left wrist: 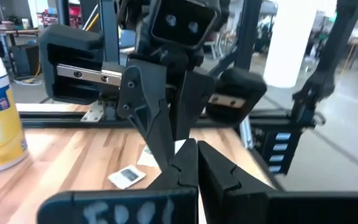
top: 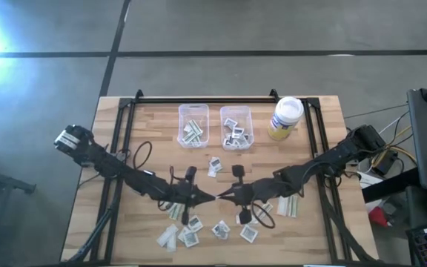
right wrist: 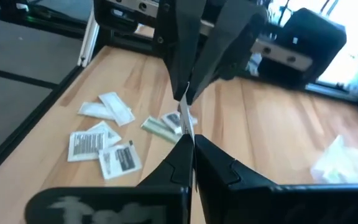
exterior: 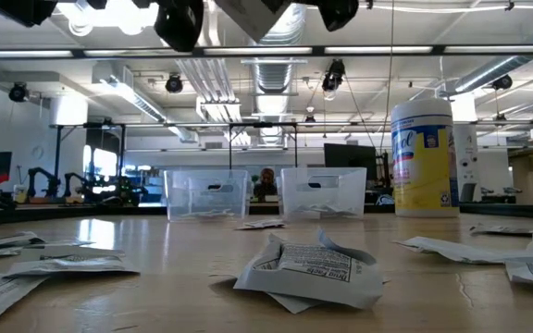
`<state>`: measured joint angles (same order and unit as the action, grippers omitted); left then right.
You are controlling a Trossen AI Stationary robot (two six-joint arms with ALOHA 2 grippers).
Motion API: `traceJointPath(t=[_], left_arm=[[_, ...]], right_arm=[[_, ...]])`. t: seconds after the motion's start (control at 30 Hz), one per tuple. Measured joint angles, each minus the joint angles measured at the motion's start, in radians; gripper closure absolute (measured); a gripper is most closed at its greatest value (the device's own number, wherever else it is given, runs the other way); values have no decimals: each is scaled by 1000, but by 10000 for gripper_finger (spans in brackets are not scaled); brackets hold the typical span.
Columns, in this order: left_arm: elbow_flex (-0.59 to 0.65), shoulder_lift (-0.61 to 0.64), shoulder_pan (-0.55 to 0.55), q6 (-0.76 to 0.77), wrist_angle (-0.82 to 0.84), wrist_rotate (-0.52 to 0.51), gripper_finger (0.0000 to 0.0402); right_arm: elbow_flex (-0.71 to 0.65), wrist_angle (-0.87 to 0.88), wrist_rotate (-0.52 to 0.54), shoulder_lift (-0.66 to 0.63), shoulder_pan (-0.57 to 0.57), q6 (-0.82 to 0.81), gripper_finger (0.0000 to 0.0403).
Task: Pick & Place First Aid Supplies
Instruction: Put the gray towelette pack into the right transparent bin
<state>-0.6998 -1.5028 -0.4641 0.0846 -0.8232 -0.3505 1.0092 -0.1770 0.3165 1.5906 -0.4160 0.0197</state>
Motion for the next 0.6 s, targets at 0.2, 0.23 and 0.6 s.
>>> traceJointPath(t=[0.2, 0.23, 0.6], left_arm=[[1, 0, 0, -60, 68, -9, 394], [1, 0, 0, -62, 76, -9, 388], [1, 0, 2, -1, 123, -9, 263]], right_arm=[[0, 80, 0, 0, 0, -70, 395], [0, 94, 0, 0, 0, -80, 395], [0, 263, 135, -1, 11, -198, 395]])
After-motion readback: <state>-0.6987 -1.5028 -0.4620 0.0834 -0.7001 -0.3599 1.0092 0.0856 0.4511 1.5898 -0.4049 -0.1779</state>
